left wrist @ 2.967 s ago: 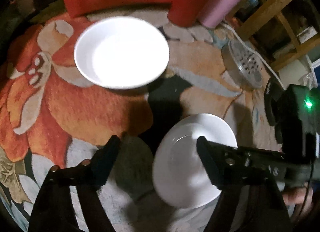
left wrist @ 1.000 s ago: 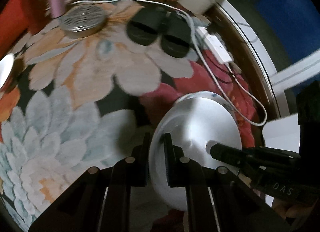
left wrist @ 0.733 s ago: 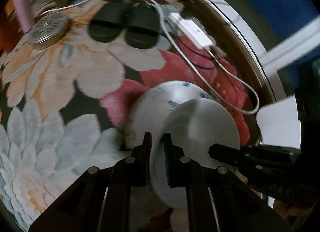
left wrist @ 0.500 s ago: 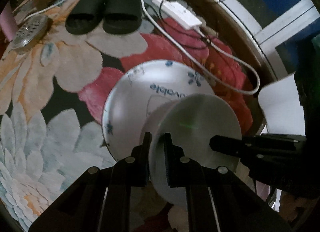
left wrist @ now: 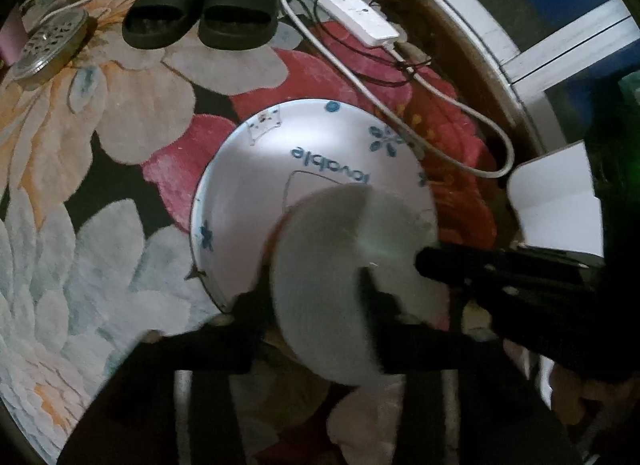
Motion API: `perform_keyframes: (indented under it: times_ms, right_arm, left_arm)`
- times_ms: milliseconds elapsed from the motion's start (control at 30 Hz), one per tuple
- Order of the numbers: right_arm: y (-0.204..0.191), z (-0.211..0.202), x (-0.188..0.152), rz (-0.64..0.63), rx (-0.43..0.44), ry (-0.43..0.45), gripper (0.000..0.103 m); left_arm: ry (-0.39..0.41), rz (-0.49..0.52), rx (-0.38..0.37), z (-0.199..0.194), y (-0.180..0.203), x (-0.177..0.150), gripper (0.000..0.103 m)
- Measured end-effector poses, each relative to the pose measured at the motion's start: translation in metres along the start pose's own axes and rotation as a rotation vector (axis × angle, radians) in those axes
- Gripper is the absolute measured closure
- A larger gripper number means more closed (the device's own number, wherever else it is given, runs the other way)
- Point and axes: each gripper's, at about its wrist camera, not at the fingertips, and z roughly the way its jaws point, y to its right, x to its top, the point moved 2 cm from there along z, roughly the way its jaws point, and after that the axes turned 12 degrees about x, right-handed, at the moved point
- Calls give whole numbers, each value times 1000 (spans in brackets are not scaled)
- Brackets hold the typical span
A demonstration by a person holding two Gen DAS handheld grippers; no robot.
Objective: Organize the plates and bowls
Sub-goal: 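Lower the white bowl into the stacked bowl and open both grippers, then move both grippers away from the stack toward the last white bowl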
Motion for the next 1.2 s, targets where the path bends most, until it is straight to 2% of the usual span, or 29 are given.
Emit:
perform_keyframes:
  times_ms: [67,133,200,267,300,333,400,500,600,733,1200]
  right_arm:
    - [-2,-2,2,-4,1,2,88]
    - [-1,-3,4,-2,-11,11,88]
    - [0,-3,5,8,-7,15,88]
    - [0,-4,5,11,-9,16,88]
    - [-1,-4,6,10,-11,16,84]
    - [-1,-4,5,9,-13,16,80]
    - [-2,-5,6,7,-17,23,45]
    - [-4,-9,6,5,-25,50,25]
    - [-7,-10,6,-16,-52,60,17]
    - [-14,-7,5,-48,-86,52,13]
    - [-35,6,1,-82,-85,24,10]
  left_arm:
    - [21,3,-7,-7,2,-1,29]
    - [31,6,-3,-10,2,0,24]
    - [27,1,-5,-11,0,1,11]
    - [38,-9,3,-15,-4,2,6]
    - [53,-14,11,-18,-7,2,5]
    - [60,-15,13,-20,-9,3,4]
    - [76,-22,20,-24,-13,3,1]
    - [102,-34,51,-28,-20,4,1]
    - [109,-40,81,-28,-30,2,1]
    - [102,-60,109,-25,-45,-1,1]
    - [102,-122,168,-29,-84,-9,1]
